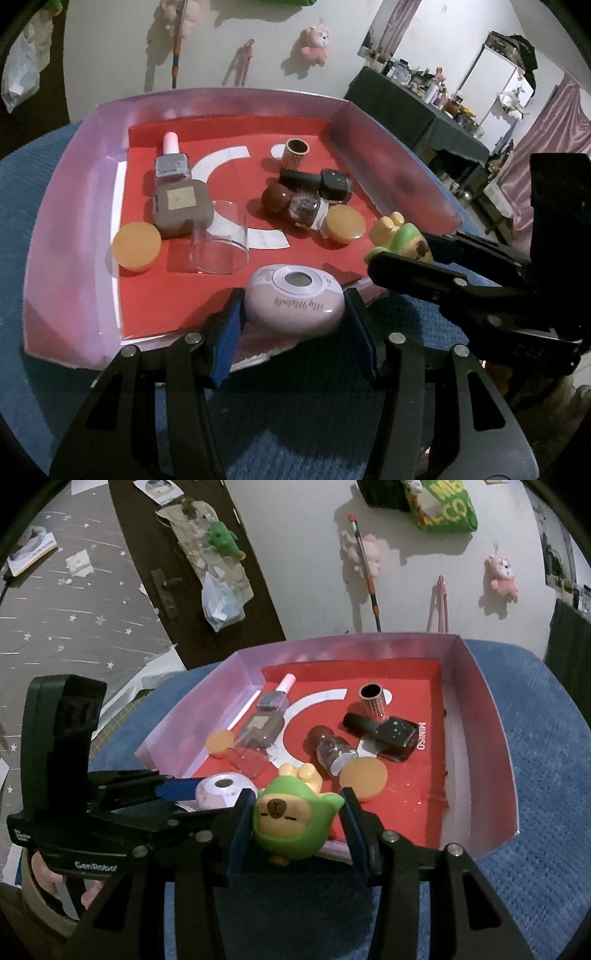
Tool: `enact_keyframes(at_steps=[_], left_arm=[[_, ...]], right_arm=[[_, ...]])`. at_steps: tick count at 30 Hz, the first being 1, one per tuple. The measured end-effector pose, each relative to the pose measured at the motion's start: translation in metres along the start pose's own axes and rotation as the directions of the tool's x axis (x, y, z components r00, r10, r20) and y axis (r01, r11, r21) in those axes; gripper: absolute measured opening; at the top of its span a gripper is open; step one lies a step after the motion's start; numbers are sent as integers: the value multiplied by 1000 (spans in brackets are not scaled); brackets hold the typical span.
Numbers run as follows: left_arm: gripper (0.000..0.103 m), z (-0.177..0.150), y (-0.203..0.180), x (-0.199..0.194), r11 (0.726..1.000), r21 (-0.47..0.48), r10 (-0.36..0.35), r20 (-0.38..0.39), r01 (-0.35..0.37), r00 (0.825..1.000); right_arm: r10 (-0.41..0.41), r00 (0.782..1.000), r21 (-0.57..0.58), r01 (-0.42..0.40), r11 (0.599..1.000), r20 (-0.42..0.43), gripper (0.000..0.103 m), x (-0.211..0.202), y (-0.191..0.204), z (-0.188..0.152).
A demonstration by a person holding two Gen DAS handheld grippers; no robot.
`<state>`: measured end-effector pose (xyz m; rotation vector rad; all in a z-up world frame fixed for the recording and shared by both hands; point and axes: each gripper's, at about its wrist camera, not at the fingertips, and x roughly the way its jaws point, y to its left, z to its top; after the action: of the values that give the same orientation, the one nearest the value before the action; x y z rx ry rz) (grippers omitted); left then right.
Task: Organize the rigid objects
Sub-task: 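Carry the pink speaker and green plush into the red box with both grippers, then lower the speaker and plush onto the box floor and open both grippers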
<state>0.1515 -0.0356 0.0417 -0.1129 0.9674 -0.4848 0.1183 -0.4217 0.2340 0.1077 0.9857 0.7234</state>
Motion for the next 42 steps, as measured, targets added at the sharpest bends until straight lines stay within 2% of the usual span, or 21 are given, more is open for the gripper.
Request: enact_keyframes(at_steps=[7,13,17,26,31,42], left_arm=[[51,3,13,14,999,-33,36,-31,-37,999],[51,7,26,18,997,-55,60,-9,-61,998],[51,10,28,19,997,-67,42,1,-42,999],[51,12,26,22,996,-56,74,33,-72,997],[51,10,18,26,993,-13,115,30,-114,993],[52,12,20,25,994,-30,110,23,-110,994]], right_arm=[[8,998,38,-6,999,-66,50,18,-11,2],[1,996,42,3,999,-87,50,29,-15,5],[-24,995,35,27,999,-98,50,37,-17,7],[-144,987,-14,144,990,-67,49,45,-17,9],[-144,987,-14,144,990,-71,50,47,-19,8],[-143,986,-11,143,990,-80,50,48,-18,8]])
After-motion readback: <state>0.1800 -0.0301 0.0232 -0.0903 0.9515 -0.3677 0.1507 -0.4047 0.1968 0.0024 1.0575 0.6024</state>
